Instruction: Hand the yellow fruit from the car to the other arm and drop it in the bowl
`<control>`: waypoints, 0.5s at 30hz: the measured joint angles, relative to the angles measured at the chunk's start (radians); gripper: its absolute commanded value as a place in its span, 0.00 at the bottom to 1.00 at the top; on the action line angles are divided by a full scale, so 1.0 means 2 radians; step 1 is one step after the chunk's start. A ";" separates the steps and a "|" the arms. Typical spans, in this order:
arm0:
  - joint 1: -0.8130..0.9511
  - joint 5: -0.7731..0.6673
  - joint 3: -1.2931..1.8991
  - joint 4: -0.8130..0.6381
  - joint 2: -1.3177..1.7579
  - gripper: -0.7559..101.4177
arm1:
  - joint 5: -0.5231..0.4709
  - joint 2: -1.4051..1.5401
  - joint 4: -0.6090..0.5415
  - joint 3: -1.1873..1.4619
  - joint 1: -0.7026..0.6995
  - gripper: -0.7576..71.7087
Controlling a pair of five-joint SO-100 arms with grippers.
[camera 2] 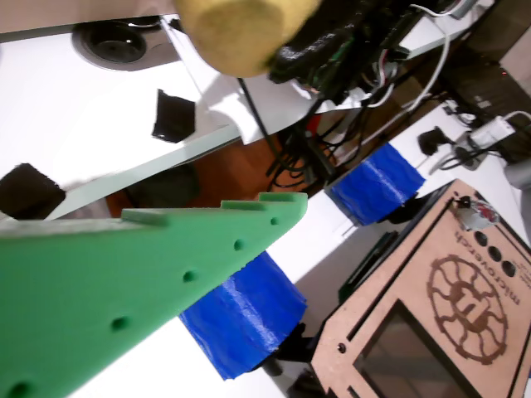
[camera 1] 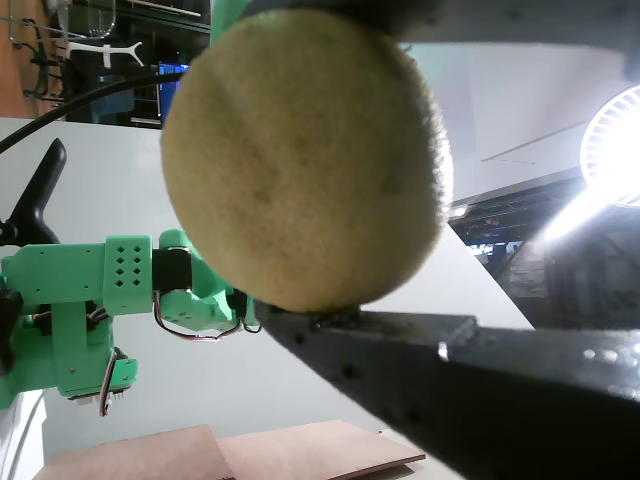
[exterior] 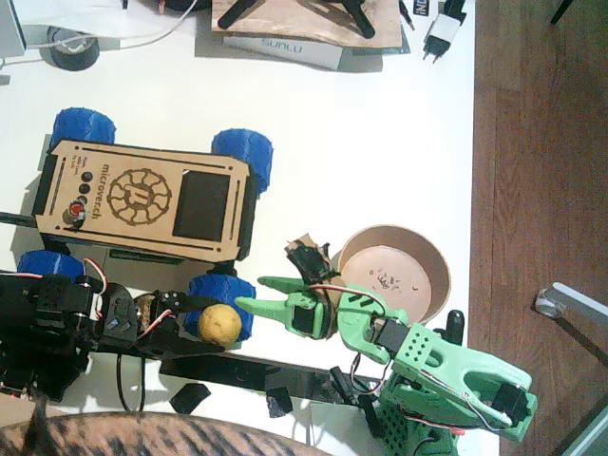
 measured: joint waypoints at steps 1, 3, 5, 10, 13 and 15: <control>0.000 0.000 0.000 0.000 0.000 0.01 | 0.000 0.000 -0.002 0.000 0.000 0.37; 0.000 0.000 0.000 0.000 0.000 0.01 | 0.000 0.000 -0.005 0.000 0.000 0.37; 0.000 0.000 0.000 0.000 0.000 0.01 | 0.000 0.000 -0.006 0.000 0.000 0.37; 0.000 0.000 0.000 0.000 0.000 0.01 | 0.000 0.006 -0.006 0.000 0.000 0.37; 0.000 0.000 0.000 0.002 0.000 0.01 | 0.000 0.021 -0.006 0.003 0.000 0.37; 0.000 0.000 0.000 0.003 0.000 0.01 | 0.000 0.028 -0.006 0.005 0.000 0.37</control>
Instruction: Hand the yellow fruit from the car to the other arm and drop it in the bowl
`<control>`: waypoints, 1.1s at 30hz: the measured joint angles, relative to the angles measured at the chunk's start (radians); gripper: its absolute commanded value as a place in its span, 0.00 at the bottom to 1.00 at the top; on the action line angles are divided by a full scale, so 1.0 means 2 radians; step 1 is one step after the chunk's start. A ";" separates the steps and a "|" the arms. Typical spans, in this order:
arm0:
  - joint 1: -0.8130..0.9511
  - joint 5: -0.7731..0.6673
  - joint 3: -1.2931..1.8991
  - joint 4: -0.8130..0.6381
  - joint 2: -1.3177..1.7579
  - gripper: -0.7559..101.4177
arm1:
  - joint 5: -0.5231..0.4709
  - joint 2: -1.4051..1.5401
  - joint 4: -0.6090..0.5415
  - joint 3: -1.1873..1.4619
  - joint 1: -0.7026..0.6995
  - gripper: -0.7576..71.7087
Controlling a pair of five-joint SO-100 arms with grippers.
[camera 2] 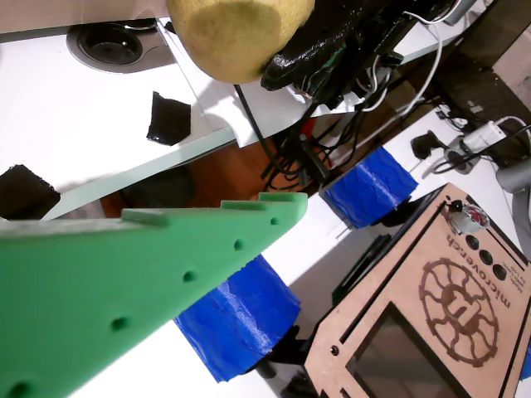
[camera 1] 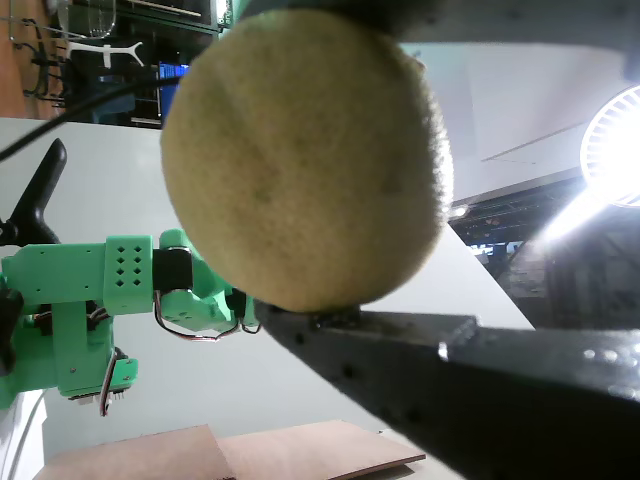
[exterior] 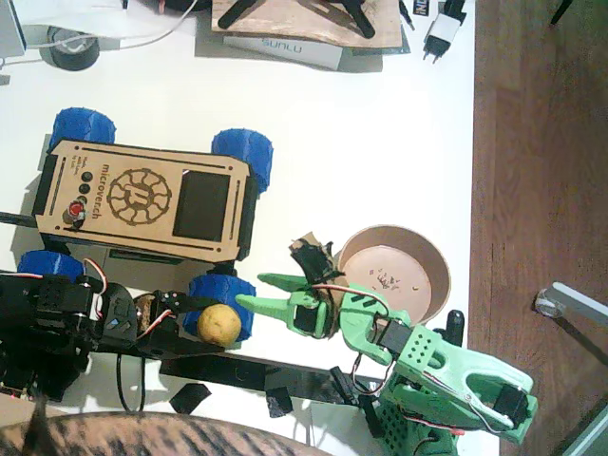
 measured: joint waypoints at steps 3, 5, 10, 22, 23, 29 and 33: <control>0.000 0.000 0.000 0.000 0.000 0.01 | 0.000 0.018 0.000 0.009 -0.004 0.37; 0.000 0.000 0.000 0.000 0.000 0.01 | 0.000 0.034 0.000 0.017 -0.011 0.37; 0.000 0.000 0.000 0.003 0.000 0.01 | 0.000 0.054 0.000 0.025 -0.022 0.37; 0.000 0.000 0.000 0.005 0.000 0.01 | 0.012 0.067 0.042 0.034 -0.044 0.47; 0.000 0.000 0.000 0.005 0.000 0.01 | 0.017 0.067 0.044 0.034 -0.046 0.47; 0.000 0.000 0.000 0.006 0.000 0.01 | 0.050 0.052 0.058 0.034 -0.063 0.47; 0.000 0.000 0.000 0.006 0.000 0.01 | 0.062 0.035 0.055 0.034 -0.067 0.47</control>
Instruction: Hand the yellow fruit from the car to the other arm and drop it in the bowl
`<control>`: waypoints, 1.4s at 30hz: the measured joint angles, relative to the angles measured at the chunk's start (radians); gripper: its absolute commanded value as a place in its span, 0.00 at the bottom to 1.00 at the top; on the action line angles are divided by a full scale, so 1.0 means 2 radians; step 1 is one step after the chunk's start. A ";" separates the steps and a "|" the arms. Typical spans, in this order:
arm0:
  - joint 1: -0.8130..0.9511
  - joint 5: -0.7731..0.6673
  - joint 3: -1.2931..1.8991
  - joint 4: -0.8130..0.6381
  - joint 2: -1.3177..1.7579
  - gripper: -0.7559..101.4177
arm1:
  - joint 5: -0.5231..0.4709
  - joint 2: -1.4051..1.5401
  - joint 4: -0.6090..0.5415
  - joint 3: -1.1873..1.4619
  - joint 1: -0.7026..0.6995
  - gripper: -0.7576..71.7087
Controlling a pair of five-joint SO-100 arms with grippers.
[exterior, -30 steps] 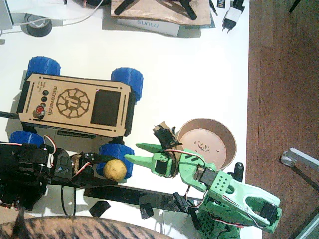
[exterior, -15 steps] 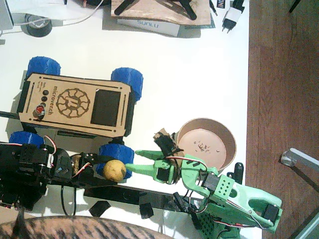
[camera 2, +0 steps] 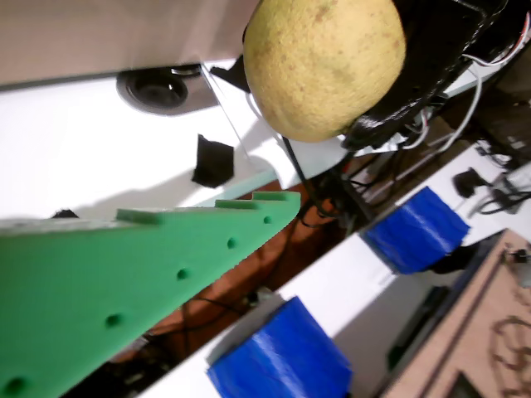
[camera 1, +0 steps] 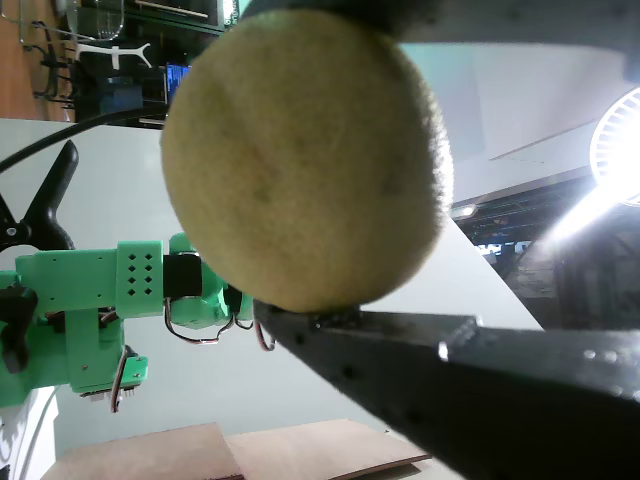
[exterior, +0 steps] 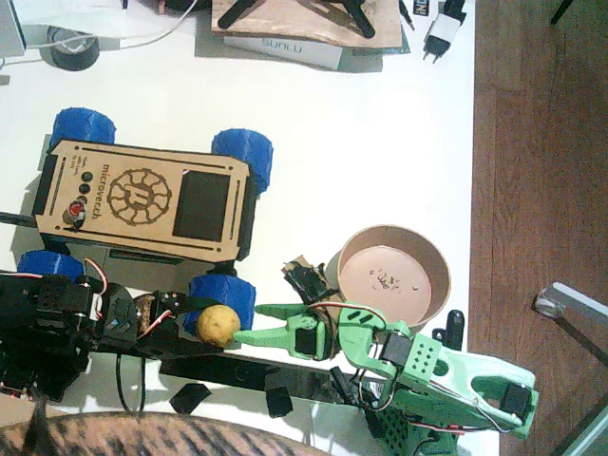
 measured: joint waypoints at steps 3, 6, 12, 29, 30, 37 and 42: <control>0.000 0.000 0.000 0.000 0.000 0.01 | 0.006 -0.024 -0.016 -0.006 -0.002 0.47; 0.000 0.000 0.000 0.000 0.000 0.01 | 0.007 -0.052 -0.033 -0.022 -0.002 0.47; 0.000 0.000 0.000 0.003 0.000 0.01 | 0.013 -0.110 -0.072 -0.048 -0.003 0.47; -0.001 0.000 0.000 0.012 0.002 0.01 | 0.048 -0.212 -0.102 -0.093 -0.003 0.46; -0.001 0.000 0.000 0.012 0.002 0.01 | 0.048 -0.215 -0.103 -0.096 -0.003 0.46; -0.001 0.000 0.000 0.013 0.002 0.01 | 0.063 -0.232 -0.105 -0.105 -0.005 0.46; -0.001 0.000 0.000 0.025 0.006 0.01 | 0.081 -0.222 -0.097 -0.105 -0.025 0.45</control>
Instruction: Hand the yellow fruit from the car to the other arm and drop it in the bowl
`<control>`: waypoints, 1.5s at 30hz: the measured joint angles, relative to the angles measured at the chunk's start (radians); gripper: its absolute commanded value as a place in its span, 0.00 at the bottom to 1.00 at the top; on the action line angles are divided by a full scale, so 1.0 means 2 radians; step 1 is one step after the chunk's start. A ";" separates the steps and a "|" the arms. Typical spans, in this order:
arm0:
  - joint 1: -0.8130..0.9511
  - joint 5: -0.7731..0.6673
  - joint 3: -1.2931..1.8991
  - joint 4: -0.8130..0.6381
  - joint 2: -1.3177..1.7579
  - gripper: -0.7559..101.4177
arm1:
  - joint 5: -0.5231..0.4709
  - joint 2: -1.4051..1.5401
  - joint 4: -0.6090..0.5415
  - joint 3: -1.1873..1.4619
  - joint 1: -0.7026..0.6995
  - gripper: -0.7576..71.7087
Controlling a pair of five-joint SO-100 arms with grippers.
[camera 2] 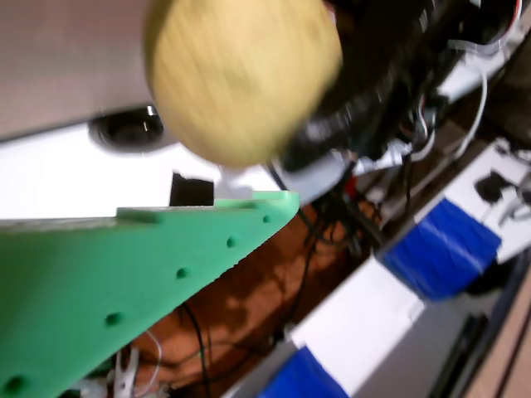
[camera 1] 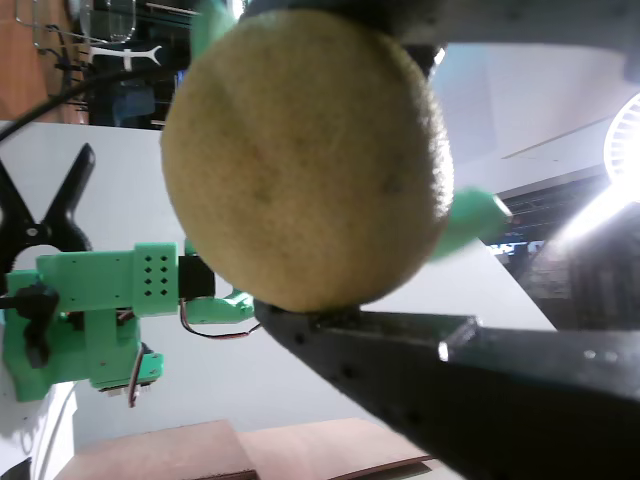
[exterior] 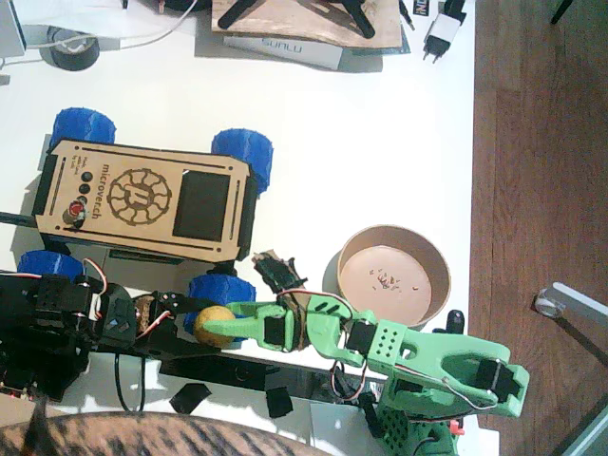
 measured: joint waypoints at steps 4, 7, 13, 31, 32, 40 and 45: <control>0.003 0.000 0.000 0.002 0.000 0.01 | 0.008 0.003 0.006 0.000 -0.010 0.44; 0.004 0.000 0.000 0.002 0.002 0.01 | 0.011 0.003 0.012 0.000 -0.013 0.41; 0.003 0.000 0.001 0.002 0.002 0.01 | -0.010 0.004 0.035 -0.009 -0.015 0.16; 0.005 0.000 0.002 0.002 0.002 0.01 | -0.058 0.009 0.056 -0.022 -0.015 0.01; 0.005 0.000 0.002 0.002 0.002 0.01 | -0.058 0.009 0.056 -0.022 -0.015 0.01; 0.005 0.000 0.002 0.002 0.002 0.01 | -0.058 0.012 0.059 -0.022 -0.015 0.01; 0.005 0.000 0.002 0.002 0.002 0.01 | -0.058 0.012 0.059 -0.023 -0.015 0.01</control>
